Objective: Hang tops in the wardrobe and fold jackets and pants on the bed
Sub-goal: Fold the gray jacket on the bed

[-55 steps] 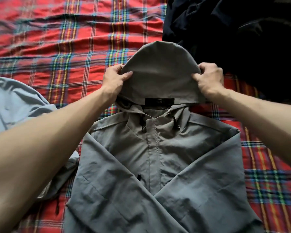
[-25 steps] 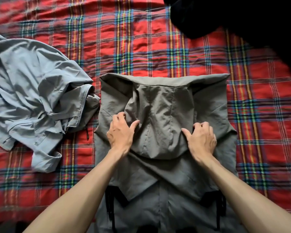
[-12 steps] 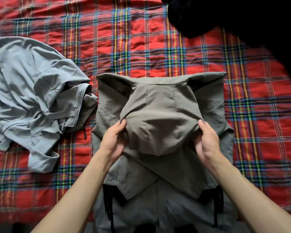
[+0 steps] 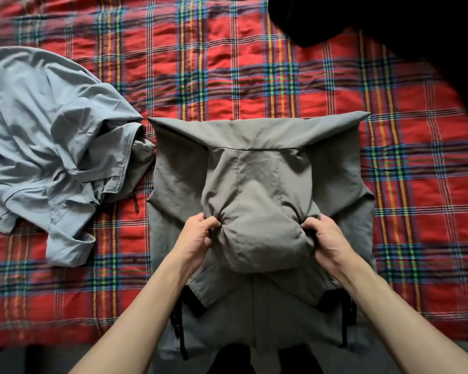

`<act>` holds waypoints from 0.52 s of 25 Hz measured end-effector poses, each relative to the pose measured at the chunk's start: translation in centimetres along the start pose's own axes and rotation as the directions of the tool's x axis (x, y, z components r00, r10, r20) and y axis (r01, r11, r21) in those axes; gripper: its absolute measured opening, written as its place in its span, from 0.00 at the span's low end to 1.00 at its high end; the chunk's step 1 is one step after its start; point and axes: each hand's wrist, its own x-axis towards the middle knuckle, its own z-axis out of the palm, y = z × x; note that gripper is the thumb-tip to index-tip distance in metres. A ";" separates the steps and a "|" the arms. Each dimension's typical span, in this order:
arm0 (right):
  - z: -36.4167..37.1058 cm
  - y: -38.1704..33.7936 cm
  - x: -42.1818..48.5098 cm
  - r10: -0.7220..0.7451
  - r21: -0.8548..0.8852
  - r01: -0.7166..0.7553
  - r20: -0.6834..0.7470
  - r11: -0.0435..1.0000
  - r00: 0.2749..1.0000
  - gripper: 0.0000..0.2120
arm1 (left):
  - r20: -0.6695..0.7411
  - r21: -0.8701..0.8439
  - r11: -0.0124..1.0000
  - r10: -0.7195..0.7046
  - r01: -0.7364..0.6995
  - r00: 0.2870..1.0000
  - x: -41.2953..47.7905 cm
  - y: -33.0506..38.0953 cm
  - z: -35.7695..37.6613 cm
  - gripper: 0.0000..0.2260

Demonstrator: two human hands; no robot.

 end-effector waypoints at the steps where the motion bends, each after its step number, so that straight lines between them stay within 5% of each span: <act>1: -0.1 0.2 -0.6 0.060 0.035 -0.061 0.031 0.998 0.998 0.10 | 0.081 -0.119 0.991 -0.053 0.062 0.995 -0.7 -0.2 0.1 0.06; 3: -0.8 1.3 -1.3 0.142 -0.076 -0.138 0.043 0.987 0.989 0.05 | 0.144 -0.005 0.992 -0.122 0.124 0.982 -1.8 -1.0 -0.5 0.10; 6: -2.1 2.9 -1.2 0.117 -0.381 -0.123 -0.038 0.917 0.992 0.08 | -0.001 0.327 0.937 -0.134 0.127 0.991 -1.1 -3.0 -2.1 0.07; 10: -2.4 2.6 -0.3 0.132 -0.459 -0.155 -0.081 0.875 0.988 0.14 | -0.016 0.374 0.910 -0.187 0.180 0.982 -0.4 -2.2 -2.5 0.06; 13: -2.4 1.6 -0.3 0.159 -0.513 -0.188 -0.101 0.837 0.982 0.04 | 0.048 0.462 0.861 -0.265 0.214 0.963 -0.9 -1.3 -2.4 0.05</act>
